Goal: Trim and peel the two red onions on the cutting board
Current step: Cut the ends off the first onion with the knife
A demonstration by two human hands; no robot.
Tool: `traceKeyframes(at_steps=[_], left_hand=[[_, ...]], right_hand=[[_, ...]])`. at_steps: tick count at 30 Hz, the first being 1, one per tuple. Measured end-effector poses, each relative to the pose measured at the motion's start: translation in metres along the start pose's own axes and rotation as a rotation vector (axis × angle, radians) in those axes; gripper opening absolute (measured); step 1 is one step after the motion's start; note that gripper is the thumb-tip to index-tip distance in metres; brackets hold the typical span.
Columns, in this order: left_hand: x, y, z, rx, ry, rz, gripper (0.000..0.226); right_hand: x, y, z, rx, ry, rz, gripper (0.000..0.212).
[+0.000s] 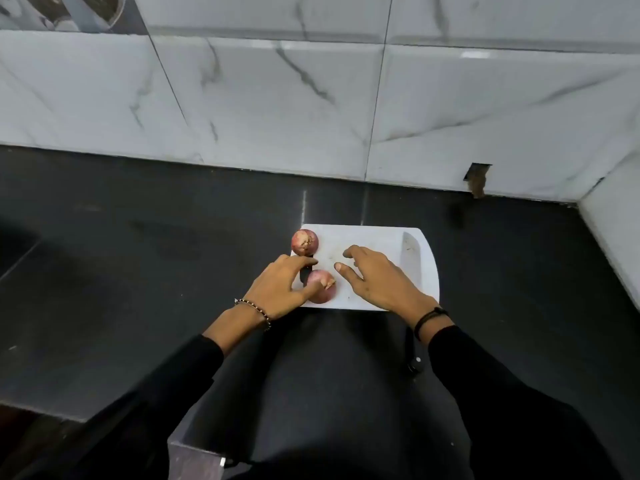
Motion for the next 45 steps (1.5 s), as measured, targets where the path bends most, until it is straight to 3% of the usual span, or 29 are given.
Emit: traceKeyframes(at_steps=[6, 11, 14, 20, 23, 26, 28, 32, 35, 40, 45], left_hand=[[0.009, 0.002, -0.004, -0.025, -0.020, -0.083, 0.071], [0.011, -0.007, 0.000, -0.028, -0.027, -0.194, 0.063], [0.014, -0.014, 0.004, -0.015, 0.005, -0.237, 0.071], [0.015, -0.021, 0.007, 0.037, 0.018, -0.121, 0.088], [0.015, -0.026, 0.010, 0.061, 0.008, -0.047, 0.079], [0.011, -0.033, 0.013, 0.079, -0.025, 0.008, 0.063], [0.012, -0.036, 0.013, 0.098, -0.014, 0.043, 0.071], [0.019, -0.043, 0.018, 0.162, 0.043, 0.146, 0.084], [0.019, -0.053, 0.024, 0.194, 0.008, 0.084, 0.081], [0.028, -0.067, 0.037, 0.207, -0.016, -0.051, 0.076], [0.032, -0.075, 0.049, 0.229, 0.002, -0.077, 0.072]], right_hand=[[0.018, 0.001, 0.004, -0.025, -0.051, 0.137, 0.025], [0.011, -0.007, -0.011, -0.005, -0.147, 0.338, 0.025], [0.007, -0.015, -0.021, 0.067, -0.185, 0.452, 0.038], [0.001, -0.029, -0.025, 0.074, -0.254, 0.568, 0.030], [-0.002, -0.025, -0.026, 0.067, -0.255, 0.603, 0.032], [-0.004, -0.020, -0.024, 0.005, -0.245, 0.498, 0.022], [-0.004, -0.024, -0.023, -0.004, -0.284, 0.494, 0.017], [-0.006, -0.048, -0.024, 0.087, -0.367, 0.641, 0.014], [-0.006, -0.066, -0.029, 0.177, -0.404, 0.698, 0.013], [-0.007, -0.091, -0.040, 0.291, -0.466, 0.999, 0.016], [-0.021, -0.095, -0.048, 0.305, -0.504, 0.936, 0.015]])
Point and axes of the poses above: each hand's wrist, its own z-axis towards the middle knuckle, its own x-axis out of the palm, y = z × x, the point moved 9 cm from there along z, towards the middle knuckle, and after that the axes turned 15 degrees about z, right-handed, at the moved point
